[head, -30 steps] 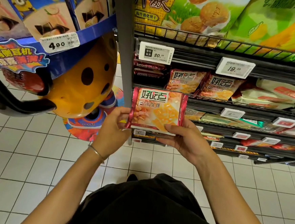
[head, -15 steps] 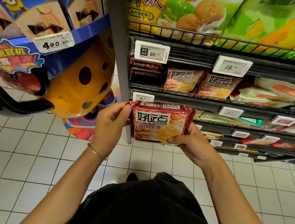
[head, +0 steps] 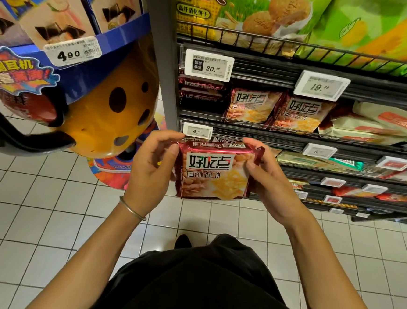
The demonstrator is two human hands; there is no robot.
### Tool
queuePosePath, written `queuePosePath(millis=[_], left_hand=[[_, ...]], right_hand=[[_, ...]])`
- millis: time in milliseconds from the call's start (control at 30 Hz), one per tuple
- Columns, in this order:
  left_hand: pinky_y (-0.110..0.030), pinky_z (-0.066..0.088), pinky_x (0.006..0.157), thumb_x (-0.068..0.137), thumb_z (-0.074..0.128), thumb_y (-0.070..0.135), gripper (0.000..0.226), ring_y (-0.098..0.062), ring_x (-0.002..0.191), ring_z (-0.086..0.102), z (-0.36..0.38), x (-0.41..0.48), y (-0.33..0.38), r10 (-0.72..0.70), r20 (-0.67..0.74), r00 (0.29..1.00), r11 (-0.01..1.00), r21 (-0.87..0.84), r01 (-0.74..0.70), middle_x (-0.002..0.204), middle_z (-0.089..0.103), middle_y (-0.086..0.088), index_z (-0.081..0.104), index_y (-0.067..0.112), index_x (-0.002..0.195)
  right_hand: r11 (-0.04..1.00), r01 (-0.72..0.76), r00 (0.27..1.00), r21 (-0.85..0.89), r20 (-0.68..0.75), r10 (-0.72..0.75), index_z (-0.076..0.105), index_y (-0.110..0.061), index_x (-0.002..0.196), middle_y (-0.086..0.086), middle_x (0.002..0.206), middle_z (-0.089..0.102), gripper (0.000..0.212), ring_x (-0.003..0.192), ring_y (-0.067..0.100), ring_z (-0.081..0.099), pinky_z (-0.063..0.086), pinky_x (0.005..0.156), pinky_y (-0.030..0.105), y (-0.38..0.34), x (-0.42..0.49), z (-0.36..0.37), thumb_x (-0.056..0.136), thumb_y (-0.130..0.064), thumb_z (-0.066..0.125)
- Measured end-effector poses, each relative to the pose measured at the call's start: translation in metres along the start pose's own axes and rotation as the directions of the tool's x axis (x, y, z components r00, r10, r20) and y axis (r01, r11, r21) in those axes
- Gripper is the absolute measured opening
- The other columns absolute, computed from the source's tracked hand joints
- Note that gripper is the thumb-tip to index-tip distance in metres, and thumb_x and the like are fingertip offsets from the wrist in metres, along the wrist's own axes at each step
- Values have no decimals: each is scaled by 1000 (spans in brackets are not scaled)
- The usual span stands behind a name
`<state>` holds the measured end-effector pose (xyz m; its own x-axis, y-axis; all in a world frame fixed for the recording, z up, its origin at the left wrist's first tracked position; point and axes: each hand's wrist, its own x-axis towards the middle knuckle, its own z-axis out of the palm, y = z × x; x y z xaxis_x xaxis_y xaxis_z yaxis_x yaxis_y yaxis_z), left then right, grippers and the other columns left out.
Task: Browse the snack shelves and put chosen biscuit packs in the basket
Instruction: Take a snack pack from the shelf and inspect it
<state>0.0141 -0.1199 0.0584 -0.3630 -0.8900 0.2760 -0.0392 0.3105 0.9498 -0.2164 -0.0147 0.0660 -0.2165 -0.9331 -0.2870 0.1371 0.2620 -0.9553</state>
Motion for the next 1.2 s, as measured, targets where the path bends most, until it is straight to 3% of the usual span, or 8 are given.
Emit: queuePosePath(millis=[167,367,500,667,767,900,1067,1200], left_hand=[[-41,53,46,109,44,14,20,-24,83,70,-7,-2,-5,-72,86,994,996,52,68,99,67,8,54,31,109],[-56,53,49,109,43,18,17,-34,88,70,-7,-2,-6,-126,141,982,991,61,118,98,67,0,56,29,109],[-44,55,47,110,42,15,23,-24,91,72,-4,-3,-6,-116,191,975,991,87,101,101,68,11,55,34,111],[-25,55,48,107,41,26,13,-19,84,73,-1,-4,-13,-158,264,951,986,102,136,93,67,10,53,22,103],[-26,56,52,106,38,27,16,-17,85,72,0,-2,-17,-192,304,933,980,115,165,89,66,12,51,19,99],[-24,56,51,110,40,15,20,-14,85,73,1,2,-17,-290,254,923,955,22,294,91,71,11,55,22,99],[-38,65,71,106,52,21,26,-14,99,74,7,1,-16,-471,230,852,858,-106,503,107,76,3,55,21,132],[-36,65,73,100,64,14,21,-13,100,74,20,-4,-20,-509,303,805,847,9,532,101,76,18,64,32,113]], right_hand=[[988,79,997,-136,17,-77,44,-52,146,-22,128,67,40,117,12,69,59,83,22,-7,-6,0,107,-45,46],[973,102,991,-208,-69,-118,56,-39,126,-3,111,75,22,93,19,77,60,65,27,-8,-9,-1,111,-41,41],[979,96,984,-178,-130,-120,57,-36,112,1,96,75,14,80,17,76,58,57,30,-5,-8,-5,111,-38,44],[961,23,971,-275,-223,-87,50,-38,85,1,88,66,29,79,16,69,56,67,40,5,-5,-8,95,-65,47],[947,16,981,-322,-177,-77,47,-41,78,-14,78,63,31,73,8,62,52,72,43,9,-4,-11,95,-66,43],[947,-6,977,-322,-206,-64,46,-42,76,-12,77,61,30,72,11,62,52,71,43,11,-1,-11,98,-62,41],[939,25,943,-342,-303,-135,44,-29,86,0,83,53,31,71,8,53,46,68,36,7,3,-5,108,-50,40],[983,34,926,-180,-363,-99,46,-21,95,2,86,61,24,81,18,62,55,76,46,-1,8,3,111,-39,43]])
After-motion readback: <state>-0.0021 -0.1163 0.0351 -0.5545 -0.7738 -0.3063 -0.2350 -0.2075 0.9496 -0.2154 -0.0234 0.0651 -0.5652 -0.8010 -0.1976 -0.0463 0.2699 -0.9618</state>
